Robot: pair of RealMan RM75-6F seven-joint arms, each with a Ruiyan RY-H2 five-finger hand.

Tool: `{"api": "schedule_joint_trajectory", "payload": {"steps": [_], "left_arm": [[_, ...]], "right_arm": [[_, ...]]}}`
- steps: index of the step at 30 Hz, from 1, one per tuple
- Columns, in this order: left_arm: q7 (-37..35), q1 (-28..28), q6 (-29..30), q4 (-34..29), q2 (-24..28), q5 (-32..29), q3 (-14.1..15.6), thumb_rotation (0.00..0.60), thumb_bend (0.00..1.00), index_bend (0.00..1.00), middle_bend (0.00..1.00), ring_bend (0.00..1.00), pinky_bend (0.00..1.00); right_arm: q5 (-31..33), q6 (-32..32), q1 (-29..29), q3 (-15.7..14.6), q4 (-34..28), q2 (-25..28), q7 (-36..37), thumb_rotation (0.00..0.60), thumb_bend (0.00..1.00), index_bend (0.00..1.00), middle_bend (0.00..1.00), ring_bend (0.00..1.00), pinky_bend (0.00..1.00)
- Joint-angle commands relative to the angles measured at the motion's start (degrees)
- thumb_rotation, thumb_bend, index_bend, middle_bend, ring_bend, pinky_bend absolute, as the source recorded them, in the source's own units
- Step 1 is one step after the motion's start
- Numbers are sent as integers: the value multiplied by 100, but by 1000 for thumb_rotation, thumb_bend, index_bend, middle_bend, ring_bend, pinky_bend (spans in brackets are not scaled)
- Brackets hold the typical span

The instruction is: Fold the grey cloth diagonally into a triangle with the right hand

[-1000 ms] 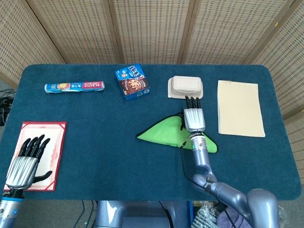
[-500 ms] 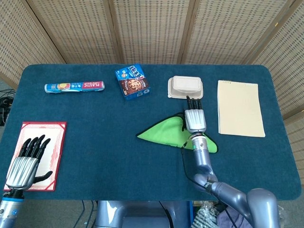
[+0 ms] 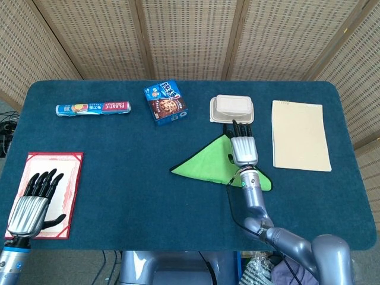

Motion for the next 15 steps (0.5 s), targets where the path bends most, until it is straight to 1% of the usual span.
{"api": "schedule_joint_trajectory", "payload": {"steps": [1,10,15], "left_arm": [[0,1,-1,-3,3,0,2,600,128,0,0,0,0],[5,1,0,-10,6,19,14,600,128,0,0,0,0],[-21,6,11,-9,15,-1,1,600,128,0,0,0,0]], "right_arm": [[8,31,-16,-29,-53,33,-19,600,324,183,0,0,0],[-58,239,-145,-155,-371,207,-63,600,324,183,0,0,0],[-150,425,-349,-336,-793,431,-129,600,324,183,0,0,0]]}}
